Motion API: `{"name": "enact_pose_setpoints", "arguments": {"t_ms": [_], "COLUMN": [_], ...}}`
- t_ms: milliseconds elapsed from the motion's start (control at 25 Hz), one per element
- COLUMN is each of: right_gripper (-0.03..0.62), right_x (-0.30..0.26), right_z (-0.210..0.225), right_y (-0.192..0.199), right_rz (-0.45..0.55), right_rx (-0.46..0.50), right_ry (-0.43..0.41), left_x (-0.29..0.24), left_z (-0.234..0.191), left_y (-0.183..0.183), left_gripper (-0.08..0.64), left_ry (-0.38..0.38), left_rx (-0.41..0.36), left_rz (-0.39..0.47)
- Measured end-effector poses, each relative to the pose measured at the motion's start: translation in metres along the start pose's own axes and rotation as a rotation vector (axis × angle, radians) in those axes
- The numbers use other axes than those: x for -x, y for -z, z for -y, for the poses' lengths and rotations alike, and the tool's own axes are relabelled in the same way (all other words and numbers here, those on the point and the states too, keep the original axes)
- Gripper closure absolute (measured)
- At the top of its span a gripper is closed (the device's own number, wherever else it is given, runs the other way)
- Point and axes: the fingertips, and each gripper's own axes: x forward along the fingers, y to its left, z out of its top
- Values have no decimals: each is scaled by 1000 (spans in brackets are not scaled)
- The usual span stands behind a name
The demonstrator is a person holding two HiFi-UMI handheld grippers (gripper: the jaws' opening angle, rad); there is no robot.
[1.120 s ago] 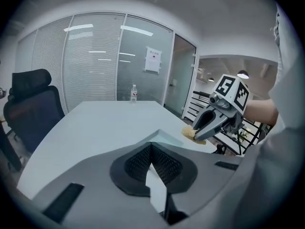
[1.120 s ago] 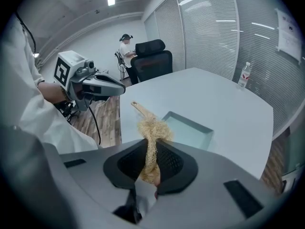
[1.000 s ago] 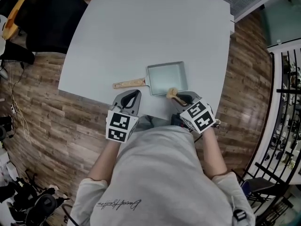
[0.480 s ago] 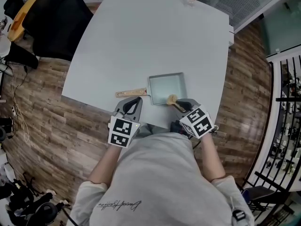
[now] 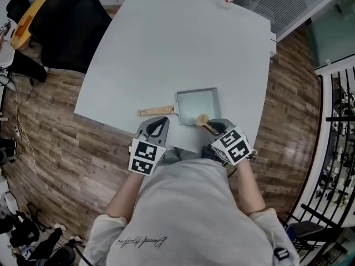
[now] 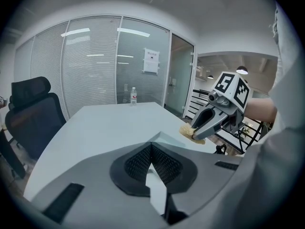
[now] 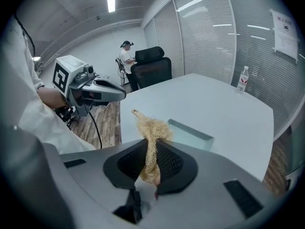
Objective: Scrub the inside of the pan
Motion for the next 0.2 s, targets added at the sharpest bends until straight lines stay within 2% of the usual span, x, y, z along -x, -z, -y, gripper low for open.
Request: {"name": "enact_pose_setpoints", "arguments": {"t_ms": [200], "right_gripper": [525], "right_x": [-1], "right_z": [-2], "right_y": [0], "right_rz": [1], "right_rx": [-1], "right_ry": [-5], "left_x": [0], "left_z": [2], "left_y": [0], "left_gripper": [549], "left_ry": [7], "left_rx": [-3], "left_rz": [1]}}
